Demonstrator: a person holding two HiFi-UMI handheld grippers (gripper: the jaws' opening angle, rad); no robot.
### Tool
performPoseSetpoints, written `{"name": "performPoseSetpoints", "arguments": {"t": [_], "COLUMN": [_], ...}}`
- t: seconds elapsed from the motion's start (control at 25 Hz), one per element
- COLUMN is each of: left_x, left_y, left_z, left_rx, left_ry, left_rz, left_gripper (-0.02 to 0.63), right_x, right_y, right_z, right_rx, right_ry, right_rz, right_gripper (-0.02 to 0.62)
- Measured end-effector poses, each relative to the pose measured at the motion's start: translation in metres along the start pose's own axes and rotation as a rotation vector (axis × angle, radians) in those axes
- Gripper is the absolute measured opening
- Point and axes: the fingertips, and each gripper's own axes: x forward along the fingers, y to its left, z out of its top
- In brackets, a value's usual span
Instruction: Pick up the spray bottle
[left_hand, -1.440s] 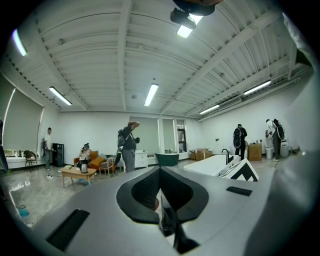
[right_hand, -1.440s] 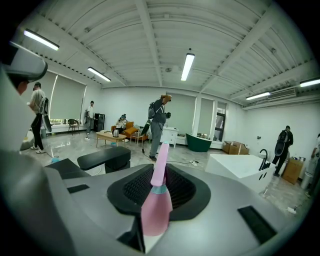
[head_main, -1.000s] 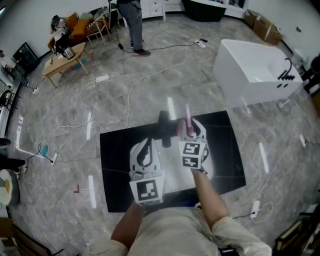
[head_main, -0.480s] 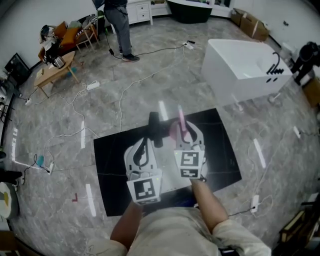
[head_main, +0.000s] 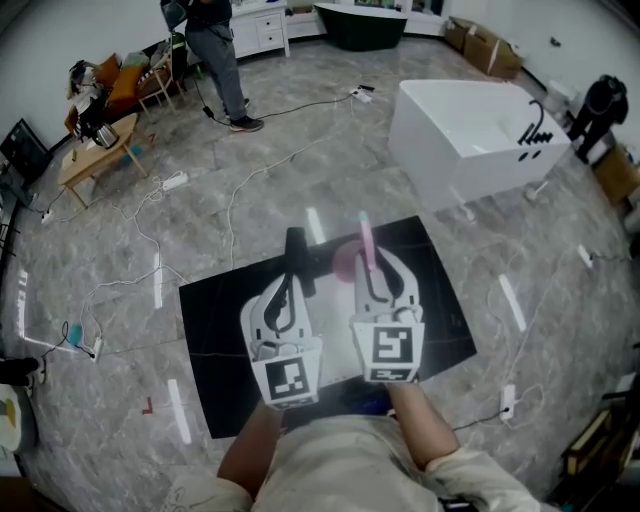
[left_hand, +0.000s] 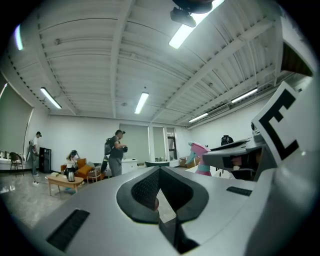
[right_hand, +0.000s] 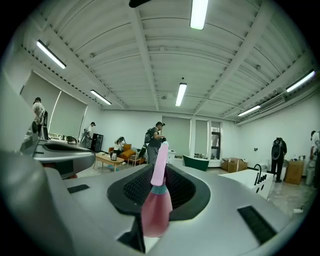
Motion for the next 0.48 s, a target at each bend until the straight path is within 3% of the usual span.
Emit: {"name": "performPoseSetpoints", "arguments": {"t": [0.32, 0.48], "left_x": [-0.005, -0.008], "left_y": [0.0, -0.001], "left_z": [0.008, 0.012], "left_rx": [-0.01, -0.008], "left_ry": [-0.004, -0.014], "left_rz": [-0.017, -0.027], "left_gripper": [0.002, 0.002], "right_x": [-0.034, -0.039], "right_y": [0.015, 0.023], "right_z": [0.023, 0.02], "right_rx": [0.027, 0.011], "right_ry": [-0.059, -0.035], "right_rz": [0.038, 0.049], "right_gripper": [0.083, 0.083]}}
